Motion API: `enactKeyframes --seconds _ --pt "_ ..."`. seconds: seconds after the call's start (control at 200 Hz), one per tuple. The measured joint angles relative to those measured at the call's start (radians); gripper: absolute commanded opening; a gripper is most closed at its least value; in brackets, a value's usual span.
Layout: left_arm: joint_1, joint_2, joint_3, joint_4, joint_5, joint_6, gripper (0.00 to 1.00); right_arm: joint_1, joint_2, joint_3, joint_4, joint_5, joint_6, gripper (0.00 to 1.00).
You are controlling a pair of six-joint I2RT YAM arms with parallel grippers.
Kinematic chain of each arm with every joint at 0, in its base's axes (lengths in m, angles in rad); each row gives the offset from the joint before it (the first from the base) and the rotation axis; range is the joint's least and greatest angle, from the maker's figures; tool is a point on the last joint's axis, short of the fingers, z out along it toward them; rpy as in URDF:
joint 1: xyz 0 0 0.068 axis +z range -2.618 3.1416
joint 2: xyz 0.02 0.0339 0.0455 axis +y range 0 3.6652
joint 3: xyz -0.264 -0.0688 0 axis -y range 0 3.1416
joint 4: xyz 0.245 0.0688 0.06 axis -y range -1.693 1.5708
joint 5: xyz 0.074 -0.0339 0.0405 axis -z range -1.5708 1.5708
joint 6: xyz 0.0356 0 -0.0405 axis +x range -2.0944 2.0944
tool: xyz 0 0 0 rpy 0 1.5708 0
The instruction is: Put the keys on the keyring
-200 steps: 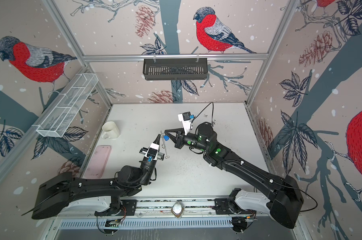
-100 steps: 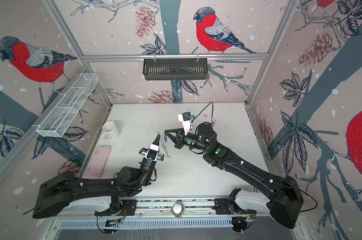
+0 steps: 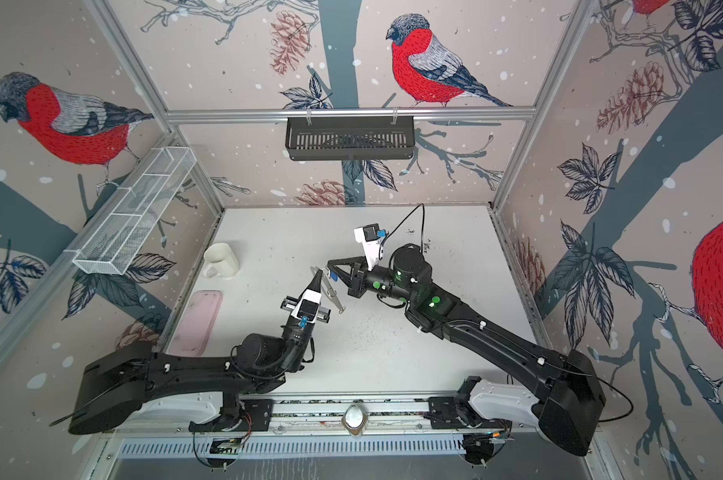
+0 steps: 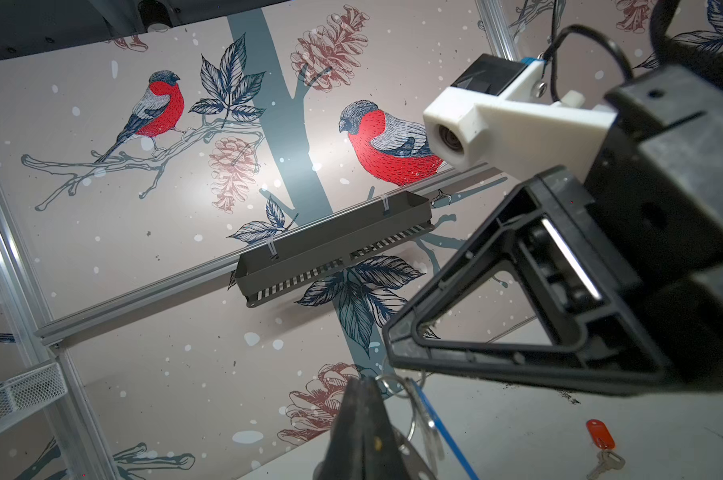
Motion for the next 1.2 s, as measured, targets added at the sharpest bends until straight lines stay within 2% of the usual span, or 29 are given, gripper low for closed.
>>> enactKeyframes --seconds 0.715,1.196 --pt "-0.008 0.026 0.001 0.077 -0.044 0.070 0.00 0.005 -0.008 0.003 -0.017 0.023 -0.005 0.00" --pt "-0.010 0.033 0.002 0.083 -0.048 0.071 0.00 0.005 0.002 0.012 -0.016 0.000 -0.004 0.00"
